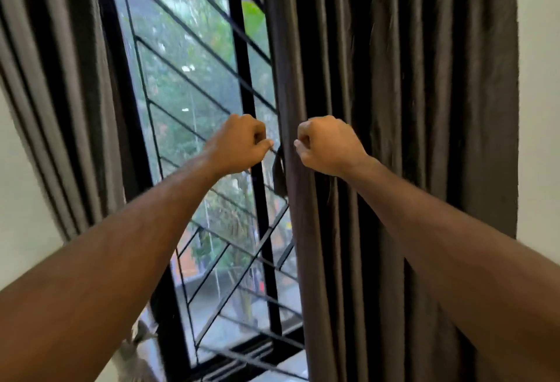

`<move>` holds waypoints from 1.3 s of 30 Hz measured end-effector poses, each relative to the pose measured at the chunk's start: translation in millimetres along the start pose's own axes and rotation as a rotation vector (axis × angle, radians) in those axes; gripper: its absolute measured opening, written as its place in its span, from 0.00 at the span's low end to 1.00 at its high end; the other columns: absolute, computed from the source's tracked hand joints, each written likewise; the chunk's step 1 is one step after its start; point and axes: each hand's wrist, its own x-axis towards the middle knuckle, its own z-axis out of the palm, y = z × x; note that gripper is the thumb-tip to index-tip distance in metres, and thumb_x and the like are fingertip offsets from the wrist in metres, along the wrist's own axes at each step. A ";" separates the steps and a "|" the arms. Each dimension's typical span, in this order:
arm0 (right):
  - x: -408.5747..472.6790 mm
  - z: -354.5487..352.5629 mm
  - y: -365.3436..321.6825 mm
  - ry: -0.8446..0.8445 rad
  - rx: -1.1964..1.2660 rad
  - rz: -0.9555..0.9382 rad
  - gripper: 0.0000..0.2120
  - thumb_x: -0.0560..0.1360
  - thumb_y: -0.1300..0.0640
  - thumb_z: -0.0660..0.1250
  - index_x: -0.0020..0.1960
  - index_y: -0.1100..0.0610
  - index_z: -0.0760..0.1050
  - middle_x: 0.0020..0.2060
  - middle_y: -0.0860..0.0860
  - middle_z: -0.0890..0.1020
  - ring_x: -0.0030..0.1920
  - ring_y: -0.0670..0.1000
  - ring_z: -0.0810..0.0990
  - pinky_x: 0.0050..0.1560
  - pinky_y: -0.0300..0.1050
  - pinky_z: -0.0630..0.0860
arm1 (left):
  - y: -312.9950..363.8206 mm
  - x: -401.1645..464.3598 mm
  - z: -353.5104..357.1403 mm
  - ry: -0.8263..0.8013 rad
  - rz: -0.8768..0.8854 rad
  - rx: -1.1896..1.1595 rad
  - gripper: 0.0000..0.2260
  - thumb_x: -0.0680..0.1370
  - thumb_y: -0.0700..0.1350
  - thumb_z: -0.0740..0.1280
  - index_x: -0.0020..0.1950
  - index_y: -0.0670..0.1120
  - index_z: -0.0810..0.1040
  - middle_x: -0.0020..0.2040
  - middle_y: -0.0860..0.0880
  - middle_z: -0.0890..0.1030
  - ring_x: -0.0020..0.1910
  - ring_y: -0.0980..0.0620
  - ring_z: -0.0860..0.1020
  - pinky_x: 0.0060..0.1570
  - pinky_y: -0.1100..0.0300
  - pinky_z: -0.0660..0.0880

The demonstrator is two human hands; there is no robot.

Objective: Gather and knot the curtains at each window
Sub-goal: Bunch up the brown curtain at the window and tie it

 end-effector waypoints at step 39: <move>232.2 -118.0 67.5 0.341 0.279 0.275 0.16 0.79 0.59 0.68 0.62 0.55 0.64 0.60 0.55 0.76 0.61 0.59 0.77 0.55 0.56 0.76 | 5.8 203.3 -134.8 0.627 -0.570 0.326 0.06 0.73 0.44 0.68 0.44 0.42 0.79 0.48 0.38 0.82 0.50 0.36 0.81 0.46 0.50 0.77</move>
